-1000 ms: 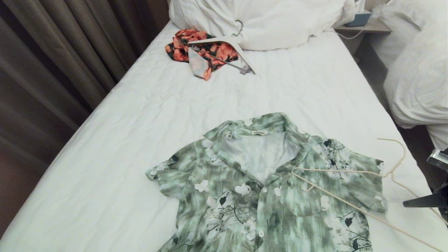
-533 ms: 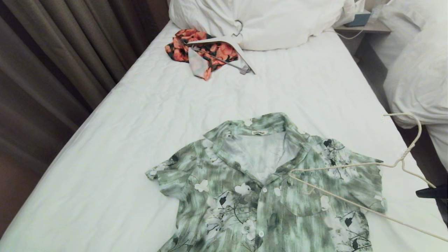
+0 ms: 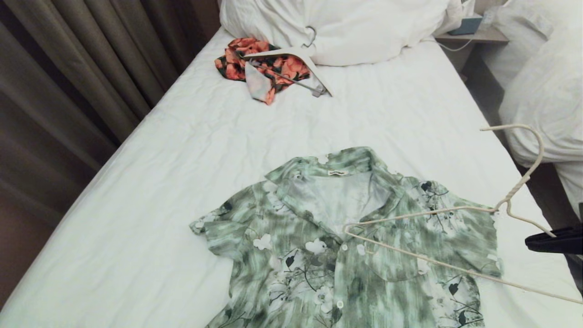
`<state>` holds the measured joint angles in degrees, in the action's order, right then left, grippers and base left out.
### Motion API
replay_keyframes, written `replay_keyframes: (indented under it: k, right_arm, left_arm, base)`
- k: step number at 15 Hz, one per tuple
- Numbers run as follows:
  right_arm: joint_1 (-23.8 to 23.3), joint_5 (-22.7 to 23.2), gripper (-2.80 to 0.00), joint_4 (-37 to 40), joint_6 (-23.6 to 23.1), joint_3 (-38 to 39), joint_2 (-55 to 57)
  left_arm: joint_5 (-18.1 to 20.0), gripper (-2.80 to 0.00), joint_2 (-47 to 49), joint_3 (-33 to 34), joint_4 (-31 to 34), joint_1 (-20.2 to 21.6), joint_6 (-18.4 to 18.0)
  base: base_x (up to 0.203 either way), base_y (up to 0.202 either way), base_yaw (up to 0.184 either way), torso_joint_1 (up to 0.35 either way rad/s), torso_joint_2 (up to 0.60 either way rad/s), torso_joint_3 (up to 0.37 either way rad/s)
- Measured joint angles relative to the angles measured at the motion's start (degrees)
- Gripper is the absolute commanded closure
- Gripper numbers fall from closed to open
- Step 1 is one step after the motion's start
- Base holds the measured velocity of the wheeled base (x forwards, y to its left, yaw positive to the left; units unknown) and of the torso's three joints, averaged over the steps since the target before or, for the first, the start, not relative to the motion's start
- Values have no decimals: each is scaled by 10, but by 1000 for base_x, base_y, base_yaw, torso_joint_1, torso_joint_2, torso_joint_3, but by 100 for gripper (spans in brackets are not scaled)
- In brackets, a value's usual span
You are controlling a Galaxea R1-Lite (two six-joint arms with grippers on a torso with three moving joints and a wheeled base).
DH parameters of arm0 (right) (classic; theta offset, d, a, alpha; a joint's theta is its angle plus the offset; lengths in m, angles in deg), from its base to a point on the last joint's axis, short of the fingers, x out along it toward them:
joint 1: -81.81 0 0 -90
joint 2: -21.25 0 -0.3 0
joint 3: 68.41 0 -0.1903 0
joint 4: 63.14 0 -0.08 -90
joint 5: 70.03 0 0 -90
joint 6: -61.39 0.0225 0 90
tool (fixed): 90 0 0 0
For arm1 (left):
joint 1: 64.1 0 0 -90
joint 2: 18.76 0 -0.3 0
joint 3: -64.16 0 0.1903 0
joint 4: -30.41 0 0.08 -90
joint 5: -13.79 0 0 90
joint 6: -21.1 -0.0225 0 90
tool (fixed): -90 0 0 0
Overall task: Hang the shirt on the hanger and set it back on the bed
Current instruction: Lift the shirt and hanger
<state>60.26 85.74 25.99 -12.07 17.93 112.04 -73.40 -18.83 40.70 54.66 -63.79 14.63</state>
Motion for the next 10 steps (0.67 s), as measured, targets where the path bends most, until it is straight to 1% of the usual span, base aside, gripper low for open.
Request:
replay_keyframes:
  k: [2,4,5,7,9,10]
  right_arm:
    - [30,36,0,-38,1,1,-10]
    - [44,58,0,-89,5,3,-15]
    - [46,71,0,-115,7,10,-17]
    - [40,81,0,-158,11,18,-24]
    - [31,87,0,-166,13,28,-33]
    - [28,101,0,-166,14,34,-39]
  left_arm:
    - [0,0,0,0,0,0,0]
    - [0,0,0,0,0,0,0]
    - [0,0,0,0,0,0,0]
    - [0,0,0,0,0,0,0]
    - [1,0,0,0,0,0,-3]
    - [1,0,0,0,0,0,-1]
  base:
    - [0,0,0,0,0,0]
    - [0,0,0,0,0,0]
    - [0,0,0,0,0,0]
    - [0,0,0,0,0,0]
    - [0,0,0,0,0,0]
    - [0,0,0,0,0,0]
